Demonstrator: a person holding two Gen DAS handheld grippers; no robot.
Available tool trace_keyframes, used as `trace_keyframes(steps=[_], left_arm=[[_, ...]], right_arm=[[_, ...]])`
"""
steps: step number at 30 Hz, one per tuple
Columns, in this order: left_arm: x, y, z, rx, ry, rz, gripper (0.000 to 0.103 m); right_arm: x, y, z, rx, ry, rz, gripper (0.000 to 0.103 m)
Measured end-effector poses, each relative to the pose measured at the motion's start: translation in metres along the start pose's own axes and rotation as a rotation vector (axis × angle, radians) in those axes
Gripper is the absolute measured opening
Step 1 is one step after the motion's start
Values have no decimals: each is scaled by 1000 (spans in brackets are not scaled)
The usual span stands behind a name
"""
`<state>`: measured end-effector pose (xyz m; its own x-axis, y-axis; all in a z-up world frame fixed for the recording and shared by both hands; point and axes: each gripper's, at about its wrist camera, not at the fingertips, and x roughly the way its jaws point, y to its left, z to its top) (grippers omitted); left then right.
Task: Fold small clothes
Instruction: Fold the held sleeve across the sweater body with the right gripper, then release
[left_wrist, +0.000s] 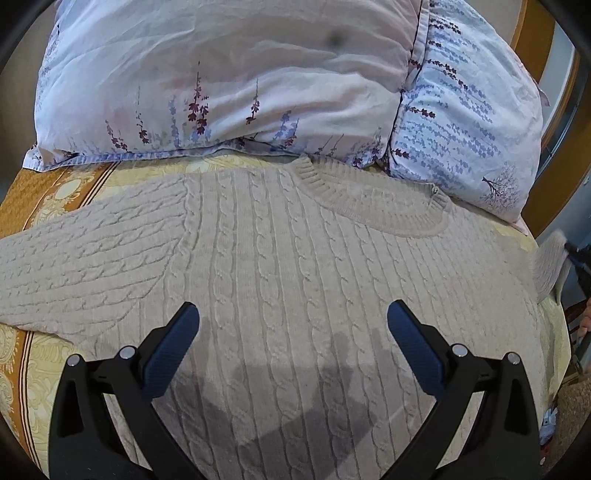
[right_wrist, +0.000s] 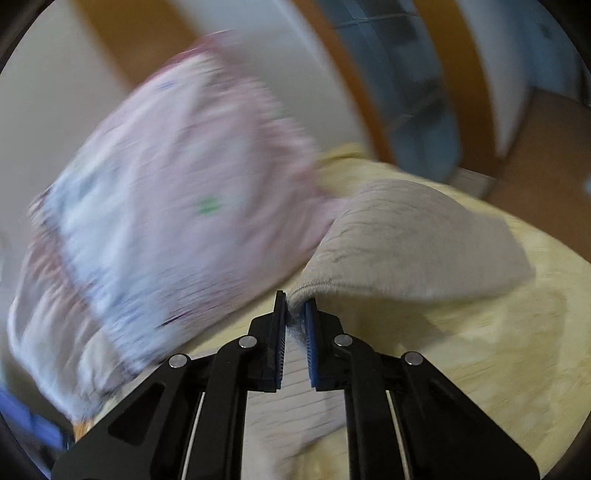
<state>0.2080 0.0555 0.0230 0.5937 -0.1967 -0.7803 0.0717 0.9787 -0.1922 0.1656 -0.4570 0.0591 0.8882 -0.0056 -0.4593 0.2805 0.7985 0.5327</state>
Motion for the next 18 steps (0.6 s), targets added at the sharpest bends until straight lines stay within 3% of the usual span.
trace_keyframes(steps=[5,7,10,14,16,18], left_arm=[[-4,-2,-1,1,-13,-22,101],[-5,-3,-2,-3,-22,-39,101],[-7,-5,-4,-8,-28,-81,101],[-9,-4,-5,-11,-19,-124,101],[-10,-3,-5,-7,-16,-146,101],[-10,-1,-4,-13,-14,-165,101]], right_arm=[[8,78,-46,-172,130,204,10],[23,103,-77,-232,241,249,10],[50,118,-117,-286,370,231,10],[58,112,-129,-255,424,221,11],[53,105,-122,-201,423,244,16],[49,94,-110,-117,409,253,35]])
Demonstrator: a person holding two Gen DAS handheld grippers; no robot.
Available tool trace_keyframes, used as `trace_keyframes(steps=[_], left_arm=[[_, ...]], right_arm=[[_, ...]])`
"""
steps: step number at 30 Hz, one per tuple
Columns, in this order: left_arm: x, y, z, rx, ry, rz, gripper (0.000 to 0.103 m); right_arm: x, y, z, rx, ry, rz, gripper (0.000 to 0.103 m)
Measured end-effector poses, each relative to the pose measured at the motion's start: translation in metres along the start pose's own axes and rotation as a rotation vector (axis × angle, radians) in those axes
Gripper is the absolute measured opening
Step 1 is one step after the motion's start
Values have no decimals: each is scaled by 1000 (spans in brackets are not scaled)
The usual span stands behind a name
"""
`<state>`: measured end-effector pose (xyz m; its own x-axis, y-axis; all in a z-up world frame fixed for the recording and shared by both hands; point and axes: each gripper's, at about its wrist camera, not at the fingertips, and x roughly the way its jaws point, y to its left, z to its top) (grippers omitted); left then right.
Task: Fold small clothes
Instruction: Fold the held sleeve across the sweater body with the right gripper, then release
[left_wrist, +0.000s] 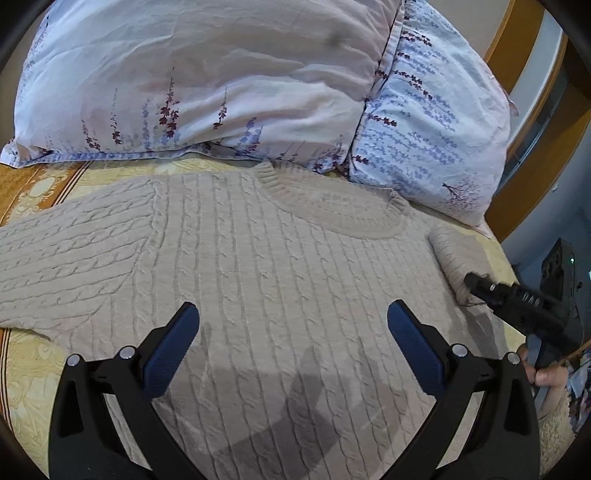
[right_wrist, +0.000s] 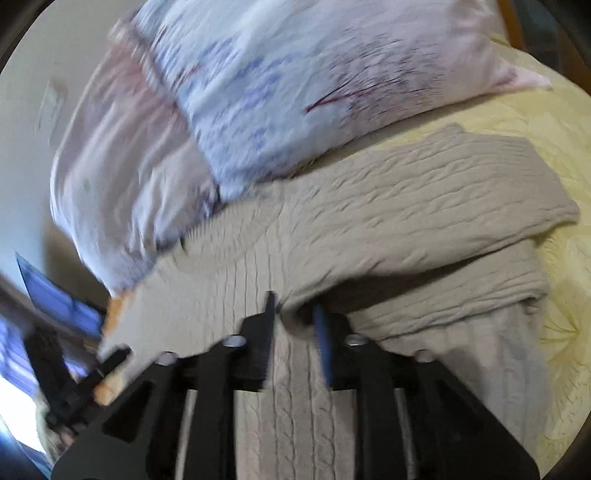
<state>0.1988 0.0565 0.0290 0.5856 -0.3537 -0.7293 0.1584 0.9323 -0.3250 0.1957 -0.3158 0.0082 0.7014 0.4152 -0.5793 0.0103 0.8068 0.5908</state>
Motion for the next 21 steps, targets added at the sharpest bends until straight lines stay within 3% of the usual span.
trace_keyframes(steps=[7,8,9,11,15,17,21], left_arm=[[0,24,4,-150,38,-106,101],[0,26,4,-162,42,-115,101],[0,29,3,-176,44,-123,101],[-2,37,2,-202,47,-136,101],[-7,51,1,-274,35,-195,101],[-7,57,1,-317,31,-230,101],[-3,62,0,-384,46,-284,97]], right_arm=[[-11,-49,26,222,-116,-85,37],[-10,-52,28,236,-132,-104,30],[-10,-50,30,220,-149,-134,18],[-8,-32,33,148,-179,-184,11],[-9,35,26,-25,-203,-80,9],[1,74,15,-119,-169,-6,9],[58,132,-25,-295,93,81,18]])
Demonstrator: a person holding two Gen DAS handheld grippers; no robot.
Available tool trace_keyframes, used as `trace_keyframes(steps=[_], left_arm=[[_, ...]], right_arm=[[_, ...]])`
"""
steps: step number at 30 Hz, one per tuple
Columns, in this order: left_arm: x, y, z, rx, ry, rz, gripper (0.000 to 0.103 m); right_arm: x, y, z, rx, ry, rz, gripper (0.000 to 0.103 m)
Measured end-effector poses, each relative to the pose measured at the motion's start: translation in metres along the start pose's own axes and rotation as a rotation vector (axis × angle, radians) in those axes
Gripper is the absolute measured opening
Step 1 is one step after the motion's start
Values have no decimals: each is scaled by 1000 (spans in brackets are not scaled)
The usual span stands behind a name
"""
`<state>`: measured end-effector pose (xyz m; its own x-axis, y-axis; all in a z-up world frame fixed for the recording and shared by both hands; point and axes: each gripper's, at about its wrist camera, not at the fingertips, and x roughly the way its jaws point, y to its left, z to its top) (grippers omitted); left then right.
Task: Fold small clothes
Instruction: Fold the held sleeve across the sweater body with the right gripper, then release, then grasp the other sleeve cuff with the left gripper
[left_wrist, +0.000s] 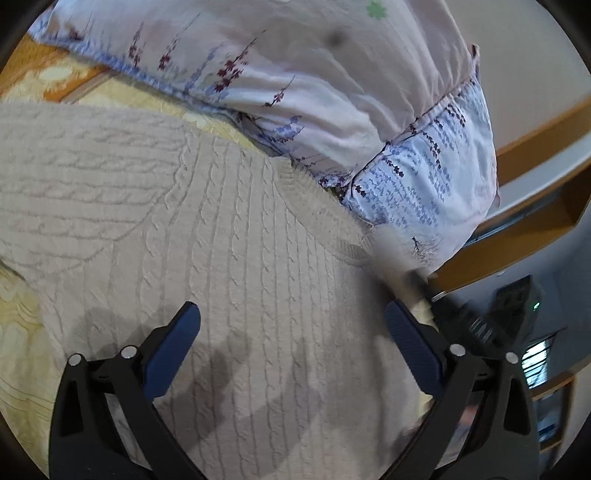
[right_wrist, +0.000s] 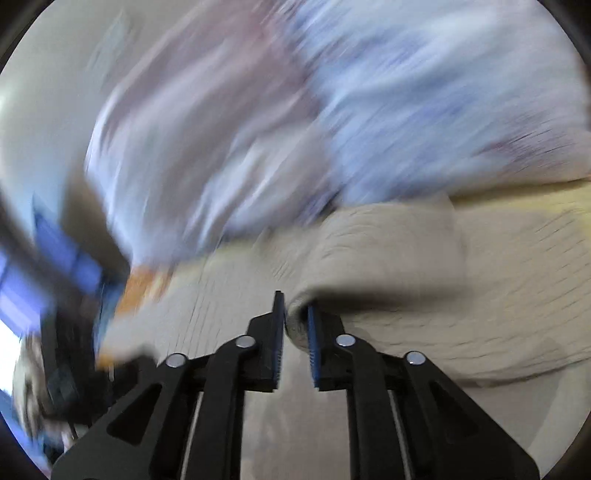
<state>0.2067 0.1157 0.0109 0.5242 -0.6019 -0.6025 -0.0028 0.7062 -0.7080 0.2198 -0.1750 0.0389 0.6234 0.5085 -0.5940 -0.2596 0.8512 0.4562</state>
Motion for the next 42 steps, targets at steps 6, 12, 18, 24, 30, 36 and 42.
trace_keyframes(steps=[6,12,18,24,30,36,42], left_arm=[[18,3,-1,-61,67,-19,84],[41,-6,4,-104,118,-44,80],[42,-7,5,-128,118,-61,81],[17,7,10,-128,81,-21,84],[11,20,13,-159,81,-16,84],[17,15,11,-147,88,-25,84],[33,7,14,-127,112,-18,65]], right_arm=[[-14,-36,-25,165,17,30,35],[-78,-97,-32,323,-149,-21,35],[-40,-80,-15,292,-21,103,38],[34,-32,-3,231,143,186,43],[33,13,-21,81,162,325,49],[-5,-11,-29,142,95,313,49],[-69,-108,-53,468,-80,152,49]])
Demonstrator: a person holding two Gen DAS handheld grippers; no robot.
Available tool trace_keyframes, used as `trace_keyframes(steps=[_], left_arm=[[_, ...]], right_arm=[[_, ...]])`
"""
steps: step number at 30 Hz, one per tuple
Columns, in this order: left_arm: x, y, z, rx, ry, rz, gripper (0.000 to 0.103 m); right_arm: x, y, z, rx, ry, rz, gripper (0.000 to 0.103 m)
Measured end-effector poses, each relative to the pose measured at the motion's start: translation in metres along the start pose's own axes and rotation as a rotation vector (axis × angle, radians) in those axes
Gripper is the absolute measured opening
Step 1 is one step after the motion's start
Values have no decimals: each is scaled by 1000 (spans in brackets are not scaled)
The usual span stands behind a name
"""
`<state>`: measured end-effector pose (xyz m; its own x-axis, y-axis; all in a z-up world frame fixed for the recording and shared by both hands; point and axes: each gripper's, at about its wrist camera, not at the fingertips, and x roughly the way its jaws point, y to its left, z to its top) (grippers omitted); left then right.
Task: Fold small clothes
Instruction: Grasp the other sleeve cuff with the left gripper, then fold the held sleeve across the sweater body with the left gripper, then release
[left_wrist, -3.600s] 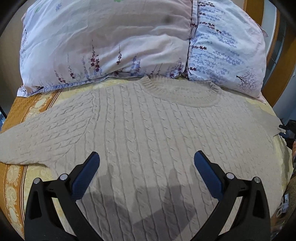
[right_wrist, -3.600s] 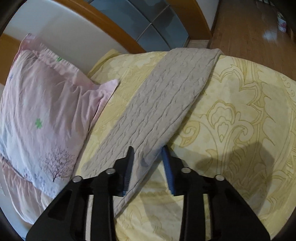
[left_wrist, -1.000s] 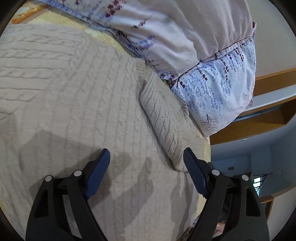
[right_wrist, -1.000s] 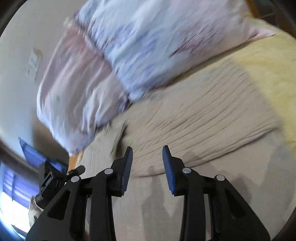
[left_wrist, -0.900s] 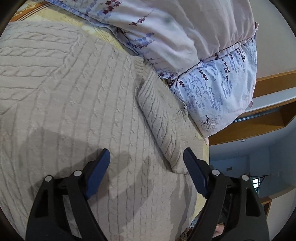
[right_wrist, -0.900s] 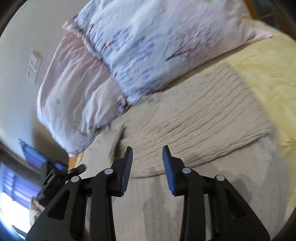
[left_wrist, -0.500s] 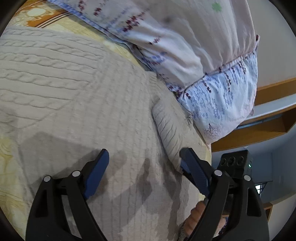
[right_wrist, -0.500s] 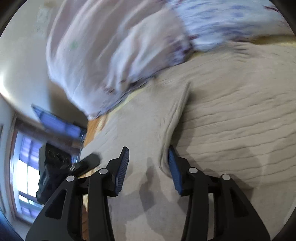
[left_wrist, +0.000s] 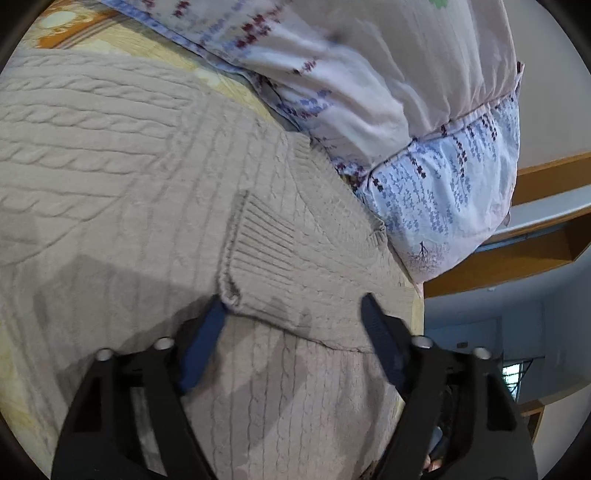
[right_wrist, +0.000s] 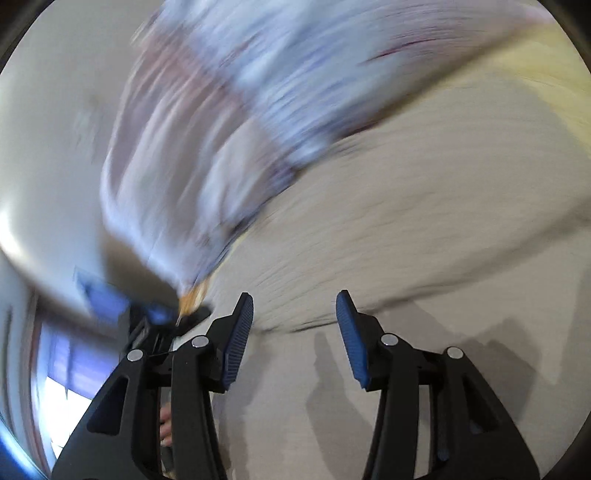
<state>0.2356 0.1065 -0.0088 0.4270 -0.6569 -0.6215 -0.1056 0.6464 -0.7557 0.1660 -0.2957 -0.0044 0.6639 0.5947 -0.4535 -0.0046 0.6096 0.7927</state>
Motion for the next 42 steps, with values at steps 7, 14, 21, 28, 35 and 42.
trace_keyframes(steps=[7,14,21,28,35,42], left_arm=[[26,-6,15,32,26,57,22],[21,-28,31,213,-64,122,8],[27,-11,24,258,-63,232,10],[-6,-6,18,271,-114,299,50],[-126,67,3,97,-315,291,62],[-217,172,2,-266,-494,359,55]], right_arm=[[-40,-83,16,299,-199,-62,42],[-38,-85,22,253,-323,-139,12],[-41,-81,9,170,-353,-263,9],[-50,-66,1,100,-355,-385,31],[-47,-48,-16,-9,-366,-341,58],[-36,-43,-22,-57,-336,-306,63]])
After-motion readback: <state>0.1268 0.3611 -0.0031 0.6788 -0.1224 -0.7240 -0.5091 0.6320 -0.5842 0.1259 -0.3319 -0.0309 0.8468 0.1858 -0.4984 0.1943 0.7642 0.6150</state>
